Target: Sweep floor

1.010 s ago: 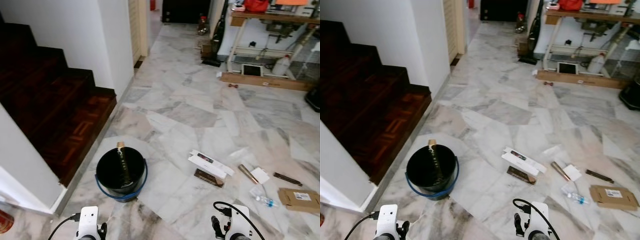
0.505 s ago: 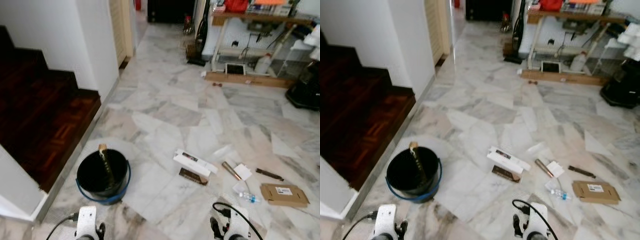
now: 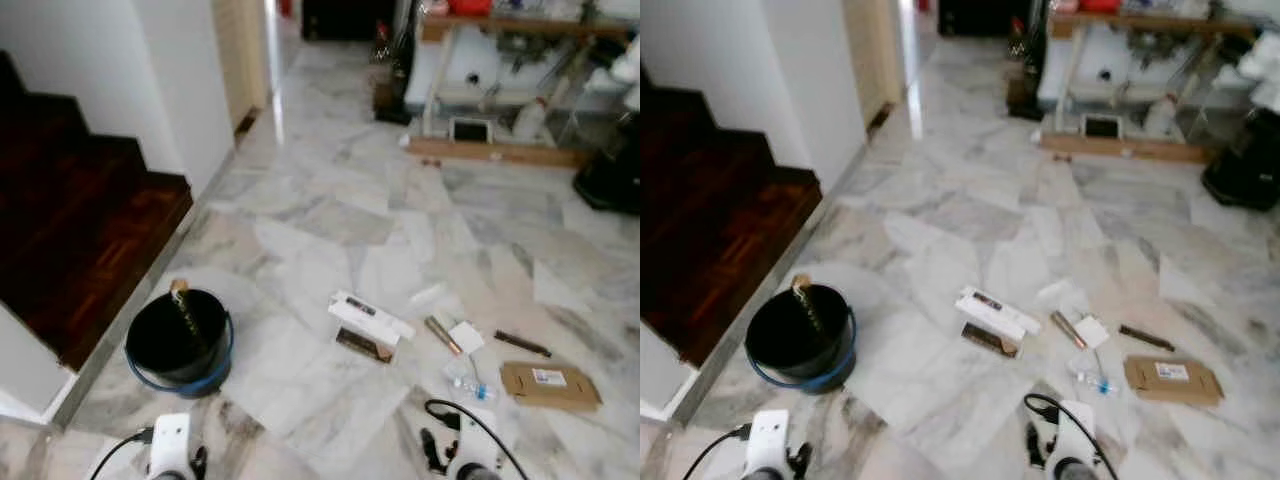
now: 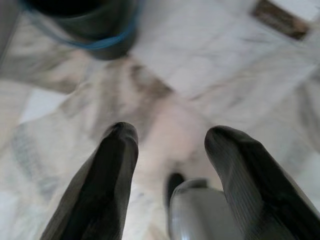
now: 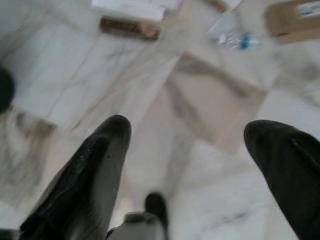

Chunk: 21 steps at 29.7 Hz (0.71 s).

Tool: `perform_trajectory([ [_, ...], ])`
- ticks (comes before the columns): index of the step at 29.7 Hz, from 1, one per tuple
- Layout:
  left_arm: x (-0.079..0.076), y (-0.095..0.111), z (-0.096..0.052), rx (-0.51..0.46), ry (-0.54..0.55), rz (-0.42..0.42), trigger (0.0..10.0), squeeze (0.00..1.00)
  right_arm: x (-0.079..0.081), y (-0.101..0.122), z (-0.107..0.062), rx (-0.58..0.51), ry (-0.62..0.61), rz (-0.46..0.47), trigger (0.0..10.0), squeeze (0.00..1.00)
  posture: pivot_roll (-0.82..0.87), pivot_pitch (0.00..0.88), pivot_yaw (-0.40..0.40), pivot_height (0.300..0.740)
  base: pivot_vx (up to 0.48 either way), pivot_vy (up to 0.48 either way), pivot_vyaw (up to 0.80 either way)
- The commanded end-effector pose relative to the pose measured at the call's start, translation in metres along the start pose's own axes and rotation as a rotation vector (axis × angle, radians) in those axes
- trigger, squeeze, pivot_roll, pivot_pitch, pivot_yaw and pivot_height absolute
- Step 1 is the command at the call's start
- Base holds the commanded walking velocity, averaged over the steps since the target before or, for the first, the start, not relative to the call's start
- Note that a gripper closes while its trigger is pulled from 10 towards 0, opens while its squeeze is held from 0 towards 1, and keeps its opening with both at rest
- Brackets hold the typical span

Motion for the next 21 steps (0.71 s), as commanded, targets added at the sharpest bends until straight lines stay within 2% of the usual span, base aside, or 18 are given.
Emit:
perform_trajectory([
  [1,0.0066,0.0043,0.0004,-0.008,0.012,0.014,10.0,0.00,0.0060,-0.0001,0.0001,-0.005,0.011,0.011,10.0,0.00,0.00,0.017,-0.014,0.740,0.000,-0.319,0.00],
  [21,0.0058,0.0033,0.0003,-0.005,0.009,0.016,10.0,0.00,0.0053,0.0009,0.0003,-0.007,0.011,0.006,10.0,0.00,0.00,0.009,-0.014,0.740,0.000,-0.318,0.00],
])
Point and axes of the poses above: a point about 5 cm out from each wrist's last joint towards the gripper, its own z axis pointing out of the wrist towards the gripper, its own y axis along the axis of the wrist's last joint, x = y × z, the point moved 5 cm from there along z, pointing out of the wrist towards the gripper, and after that the axes turned 8 degrees about -z, right-handed, at the moved point
